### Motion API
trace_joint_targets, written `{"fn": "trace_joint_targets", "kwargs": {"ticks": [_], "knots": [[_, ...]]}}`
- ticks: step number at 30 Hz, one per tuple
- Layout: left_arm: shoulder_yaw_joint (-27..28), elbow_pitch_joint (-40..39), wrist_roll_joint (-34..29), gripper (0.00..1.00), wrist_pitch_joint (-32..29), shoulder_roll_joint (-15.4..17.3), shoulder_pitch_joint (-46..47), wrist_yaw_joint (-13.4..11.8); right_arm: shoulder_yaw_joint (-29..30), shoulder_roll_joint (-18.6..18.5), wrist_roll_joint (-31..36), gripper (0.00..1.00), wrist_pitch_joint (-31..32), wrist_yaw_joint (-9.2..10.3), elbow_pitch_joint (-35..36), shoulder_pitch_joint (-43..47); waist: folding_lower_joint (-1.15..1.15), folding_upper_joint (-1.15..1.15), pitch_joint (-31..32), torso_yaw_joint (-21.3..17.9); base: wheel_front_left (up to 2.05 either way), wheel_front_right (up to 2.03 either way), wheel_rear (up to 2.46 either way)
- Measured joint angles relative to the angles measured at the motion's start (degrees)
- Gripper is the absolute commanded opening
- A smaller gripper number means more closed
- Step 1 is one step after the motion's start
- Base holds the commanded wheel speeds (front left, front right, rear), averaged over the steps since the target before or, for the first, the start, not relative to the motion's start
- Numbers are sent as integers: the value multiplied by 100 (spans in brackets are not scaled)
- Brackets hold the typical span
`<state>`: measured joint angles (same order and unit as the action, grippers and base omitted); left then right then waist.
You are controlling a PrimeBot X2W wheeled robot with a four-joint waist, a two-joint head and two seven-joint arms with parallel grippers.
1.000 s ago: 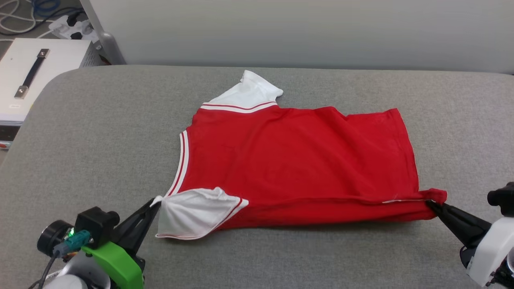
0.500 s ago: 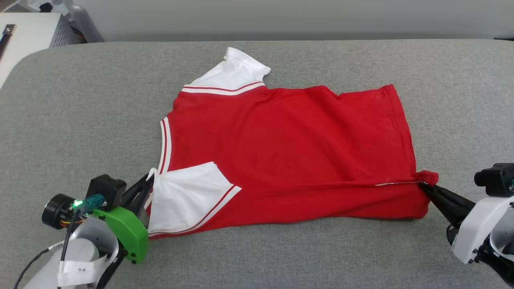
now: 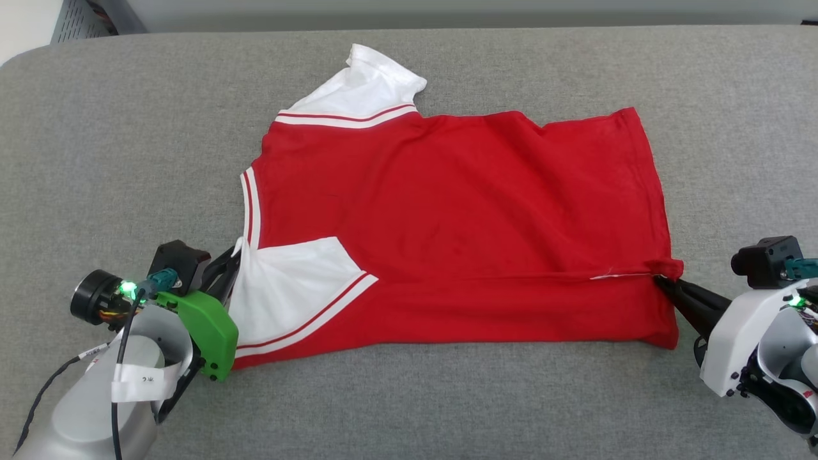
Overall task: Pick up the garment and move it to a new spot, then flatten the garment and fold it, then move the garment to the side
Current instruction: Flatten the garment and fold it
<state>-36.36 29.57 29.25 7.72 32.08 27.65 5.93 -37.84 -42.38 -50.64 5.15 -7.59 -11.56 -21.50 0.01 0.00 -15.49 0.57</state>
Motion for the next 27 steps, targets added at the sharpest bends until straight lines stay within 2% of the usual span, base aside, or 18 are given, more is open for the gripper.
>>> {"fn": "trace_joint_targets", "kwargs": {"ticks": [4,5,6,14,18,21,24,27], "knots": [[-118,338,-2,0,41,-129,127,48,-8,69,64,0,127,0,-124,-79,0,0,-43,39,0,0,0],[-148,421,-2,37,58,-167,140,58,7,96,62,0,185,0,-192,-85,0,0,-42,51,0,0,0],[-171,508,-1,100,80,-202,153,68,21,119,83,100,193,0,-237,-86,0,0,-36,61,0,0,0],[-96,864,186,100,399,-439,214,82,187,264,170,100,216,2,-381,-80,0,0,165,133,0,0,0],[149,713,488,100,527,-495,152,81,444,282,199,100,286,2,-332,20,0,0,358,157,0,0,0],[218,388,678,100,523,-485,-96,67,725,376,144,100,655,3,-294,212,0,0,520,162,0,0,0],[326,-44,903,100,307,-396,-481,-115,1013,443,164,100,1043,3,-68,458,-1,0,671,158,0,0,0],[468,-644,1072,100,33,-213,-887,-432,1478,542,272,100,1486,3,215,704,-1,0,795,156,0,0,0]]}}
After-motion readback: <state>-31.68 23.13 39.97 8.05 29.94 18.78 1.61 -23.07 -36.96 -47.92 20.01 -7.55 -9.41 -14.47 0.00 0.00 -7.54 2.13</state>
